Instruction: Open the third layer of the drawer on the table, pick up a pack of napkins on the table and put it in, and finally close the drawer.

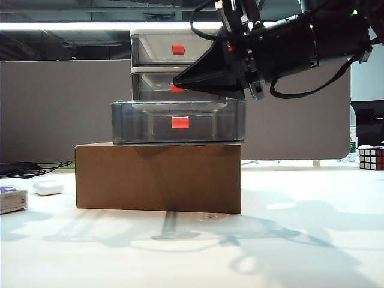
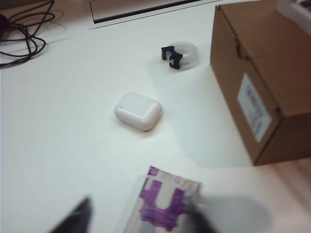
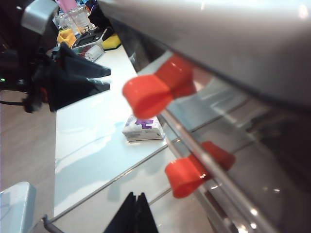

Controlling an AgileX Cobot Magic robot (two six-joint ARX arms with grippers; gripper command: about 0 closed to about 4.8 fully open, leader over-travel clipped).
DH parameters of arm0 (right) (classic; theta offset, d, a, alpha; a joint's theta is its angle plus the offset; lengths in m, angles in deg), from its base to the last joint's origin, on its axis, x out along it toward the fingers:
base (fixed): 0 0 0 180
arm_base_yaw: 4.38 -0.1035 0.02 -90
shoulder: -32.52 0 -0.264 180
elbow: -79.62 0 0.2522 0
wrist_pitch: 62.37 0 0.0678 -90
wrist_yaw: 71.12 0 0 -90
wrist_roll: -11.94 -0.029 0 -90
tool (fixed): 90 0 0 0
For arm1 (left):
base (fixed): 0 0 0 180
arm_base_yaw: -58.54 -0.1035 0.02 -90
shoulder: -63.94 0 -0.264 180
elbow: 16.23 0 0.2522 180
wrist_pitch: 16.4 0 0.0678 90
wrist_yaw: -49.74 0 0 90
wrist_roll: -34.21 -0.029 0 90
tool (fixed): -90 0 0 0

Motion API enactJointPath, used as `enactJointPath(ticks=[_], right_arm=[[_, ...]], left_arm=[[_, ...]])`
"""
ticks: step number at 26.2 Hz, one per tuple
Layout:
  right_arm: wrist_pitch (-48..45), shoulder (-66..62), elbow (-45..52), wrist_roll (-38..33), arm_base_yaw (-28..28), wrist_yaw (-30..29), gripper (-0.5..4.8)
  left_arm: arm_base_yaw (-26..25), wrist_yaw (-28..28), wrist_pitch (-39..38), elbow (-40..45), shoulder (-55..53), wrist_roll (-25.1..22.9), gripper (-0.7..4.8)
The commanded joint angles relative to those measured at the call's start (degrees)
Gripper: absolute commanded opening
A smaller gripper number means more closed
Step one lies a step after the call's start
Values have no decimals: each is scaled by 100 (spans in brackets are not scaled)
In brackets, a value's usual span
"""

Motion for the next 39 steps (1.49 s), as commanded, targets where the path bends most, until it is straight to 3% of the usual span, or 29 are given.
enactJointPath(ticks=[1,3,9,13,22,24,28,29,32,36,39], right_arm=[[42,37,-26,-20,9,-50,-6],[63,37,-26,-17,7,-50,-6],[109,37,-26,-15,9,-98,-6],[155,37,-26,0,9,-181,-6],[258,37,-26,96,13,-197,-6],[258,37,-26,111,22,-195,-6],[258,37,-26,109,28,-197,-6],[260,37,-26,109,28,-199,-6],[260,37,-26,109,28,-197,-6],[251,48,-26,109,31,-197,-6],[256,146,-26,109,28,-199,-6]], left_arm=[[4,46,61,-17,-487,-549,360],[4,238,79,-17,-883,-769,476],[4,455,160,-22,-1641,-1342,479],[2,446,389,-22,-2188,-2037,479],[4,553,699,-365,-3274,-2083,479],[4,551,610,-367,-3274,-2085,418],[4,553,549,-367,-3274,-2085,358],[4,562,533,-367,-3274,-2083,285],[4,713,531,-367,-3274,-2076,204],[4,734,531,-452,-3254,-1735,199],[44,1086,461,-673,-2883,-1285,193]])
